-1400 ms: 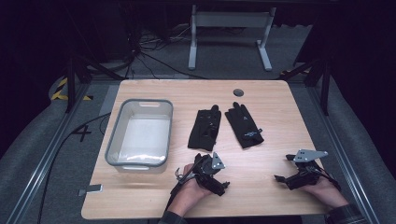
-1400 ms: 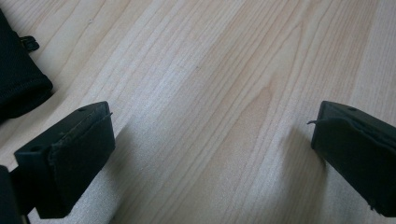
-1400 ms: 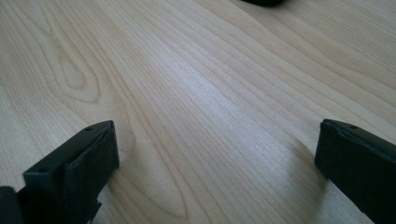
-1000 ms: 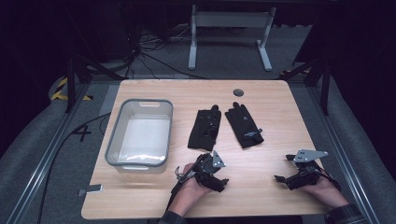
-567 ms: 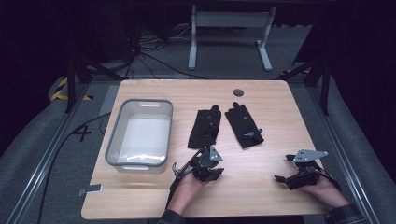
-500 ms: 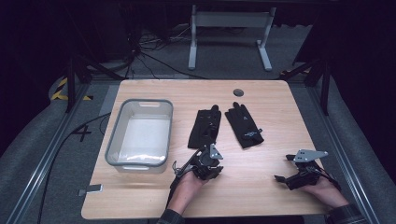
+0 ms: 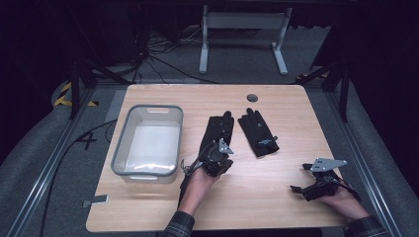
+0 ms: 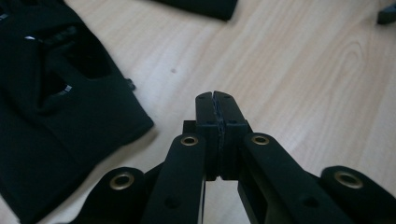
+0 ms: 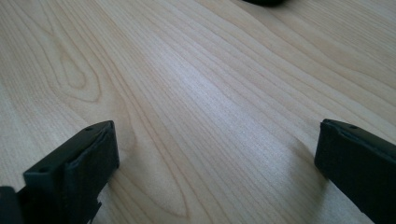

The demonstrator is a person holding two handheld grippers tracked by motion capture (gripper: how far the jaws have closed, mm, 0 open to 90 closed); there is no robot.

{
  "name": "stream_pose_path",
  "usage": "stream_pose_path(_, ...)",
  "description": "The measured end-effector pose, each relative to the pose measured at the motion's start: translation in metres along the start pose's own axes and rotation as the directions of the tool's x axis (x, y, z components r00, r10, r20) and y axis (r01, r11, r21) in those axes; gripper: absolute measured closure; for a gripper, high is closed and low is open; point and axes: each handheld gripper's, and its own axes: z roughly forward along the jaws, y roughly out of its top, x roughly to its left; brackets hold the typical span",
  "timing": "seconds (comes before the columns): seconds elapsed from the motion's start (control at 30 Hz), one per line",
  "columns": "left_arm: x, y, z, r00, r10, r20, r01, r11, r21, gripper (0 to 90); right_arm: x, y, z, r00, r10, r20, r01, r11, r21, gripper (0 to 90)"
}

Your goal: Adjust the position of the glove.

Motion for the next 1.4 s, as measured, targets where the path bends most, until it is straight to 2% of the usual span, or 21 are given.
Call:
stream_pose_path(0.07, 0.006, 0.005, 0.0, 0.9999, -0.016, -0.007, 0.016, 0.9998, -0.015, 89.7, 0.0, 0.0, 0.0, 1.0, 0.0, 0.0, 0.0, 1.0, 0.0, 0.3)
stream_pose_path(0.23, 0.015, 0.013, 0.003, 0.9978, -0.034, -0.057, 0.033, 0.9993, -0.02, 89.7, 0.0, 0.0, 0.0, 1.0, -0.001, -0.001, 0.001, 1.0, 0.002, 0.3)
stream_pose_path(0.33, 0.019, 0.014, 0.005, 0.9971, -0.042, -0.063, 0.042, 0.999, -0.016, 89.7, 0.0, 0.0, 0.0, 1.0, -0.002, -0.001, 0.002, 1.0, 0.0, 0.3)
stream_pose_path(0.37, 0.023, 0.014, 0.008, 0.9952, -0.044, -0.087, 0.043, 0.999, -0.01, 89.6, 0.0, 0.0, 0.0, 1.0, -0.002, -0.001, 0.002, 1.0, 0.0, 0.3)
stream_pose_path(0.43, 0.025, 0.014, 0.009, 0.9947, -0.048, -0.091, 0.047, 0.9988, -0.012, 89.6, 0.0, 0.0, 0.0, 1.0, -0.002, -0.002, 0.002, 1.0, 0.002, 0.3)
stream_pose_path(0.53, 0.03, 0.011, 0.015, 0.9915, -0.054, -0.119, 0.055, 0.9985, 0.005, 89.6, 0.0, 0.0, 0.0, 1.0, -0.005, -0.004, 0.005, 1.0, 0.002, 0.3)
stream_pose_path(0.77, 0.036, 0.003, 0.028, 0.9884, -0.067, -0.136, 0.075, 0.9958, 0.052, 89.6, 0.0, 0.0, 0.0, 1.0, -0.008, -0.005, 0.008, 1.0, 0.002, 0.3)
stream_pose_path(0.9, 0.036, 0.001, 0.034, 0.9909, -0.07, -0.115, 0.079, 0.994, 0.075, 89.6, 0.0, 0.0, 0.0, 1.0, -0.007, -0.005, 0.007, 1.0, 0.001, 0.3)
stream_pose_path(1.07, 0.03, 0.003, 0.038, 0.9949, -0.066, -0.077, 0.072, 0.995, 0.07, 89.6, 0.0, 0.0, 0.0, 0.9999, -0.008, -0.006, 0.008, 1.0, 0.002, 0.3)
stream_pose_path(1.13, 0.026, 0.005, 0.039, 0.9967, -0.067, -0.046, 0.07, 0.9952, 0.069, 89.6, 0.0, 0.0, 0.0, 0.9999, -0.009, -0.007, 0.009, 1.0, 0.002, 0.3)
stream_pose_path(1.2, 0.024, 0.005, 0.04, 0.9973, -0.063, -0.037, 0.066, 0.9955, 0.069, 89.6, 0.0, 0.0, 0.0, 0.9999, -0.009, -0.007, 0.009, 1.0, 0.003, 0.3)
stream_pose_path(1.27, 0.017, 0.008, 0.044, 0.9984, -0.056, -0.001, 0.056, 0.996, 0.07, 89.6, 0.0, 0.0, 0.0, 0.9999, -0.009, -0.007, 0.009, 1.0, 0.002, 0.3)
stream_pose_path(1.4, 0.007, 0.011, 0.047, 0.9985, -0.045, 0.032, 0.042, 0.9968, 0.067, 89.6, 0.0, 0.0, 0.0, 0.9999, -0.008, -0.007, 0.008, 1.0, 0.003, 0.4)
